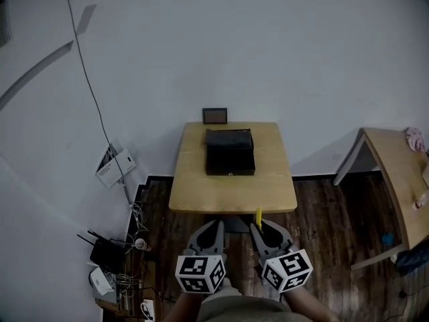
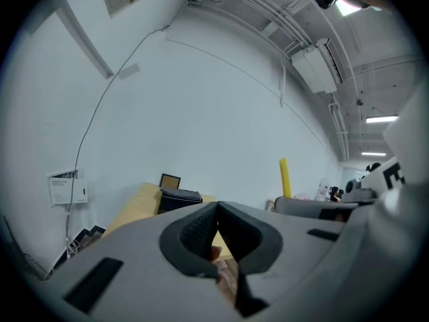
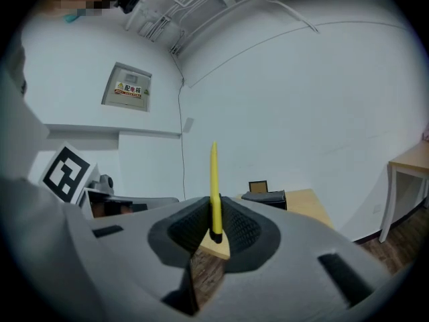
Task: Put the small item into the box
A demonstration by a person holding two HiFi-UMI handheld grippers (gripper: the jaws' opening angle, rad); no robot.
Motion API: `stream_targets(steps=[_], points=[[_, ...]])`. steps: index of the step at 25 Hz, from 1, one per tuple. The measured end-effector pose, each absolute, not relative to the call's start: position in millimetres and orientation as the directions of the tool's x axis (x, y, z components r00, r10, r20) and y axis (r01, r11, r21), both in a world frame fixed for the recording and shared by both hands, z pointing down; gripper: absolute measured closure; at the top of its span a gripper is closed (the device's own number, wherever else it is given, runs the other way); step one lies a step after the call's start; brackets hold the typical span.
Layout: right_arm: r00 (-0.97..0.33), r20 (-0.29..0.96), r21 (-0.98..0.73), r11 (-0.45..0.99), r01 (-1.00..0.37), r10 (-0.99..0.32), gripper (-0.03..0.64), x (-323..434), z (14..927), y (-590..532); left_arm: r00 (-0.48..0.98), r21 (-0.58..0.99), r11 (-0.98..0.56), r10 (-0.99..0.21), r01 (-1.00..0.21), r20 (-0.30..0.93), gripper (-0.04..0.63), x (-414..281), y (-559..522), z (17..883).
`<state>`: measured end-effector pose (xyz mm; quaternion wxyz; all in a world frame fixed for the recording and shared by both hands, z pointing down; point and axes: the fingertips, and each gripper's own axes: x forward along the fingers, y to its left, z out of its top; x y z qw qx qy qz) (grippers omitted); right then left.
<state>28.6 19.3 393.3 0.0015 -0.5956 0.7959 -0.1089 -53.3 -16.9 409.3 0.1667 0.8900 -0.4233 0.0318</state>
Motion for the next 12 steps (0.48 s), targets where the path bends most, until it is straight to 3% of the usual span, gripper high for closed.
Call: stream_targets(steps=[12], points=[[-0.259,0.141,-0.176,0.234,-0.956,-0.955,0.572,23.4,399.8,-72.5,0.662,0.31,-0.593,-0.718,-0.743,0.214,0.592,-63.2,-113.9,427.1]])
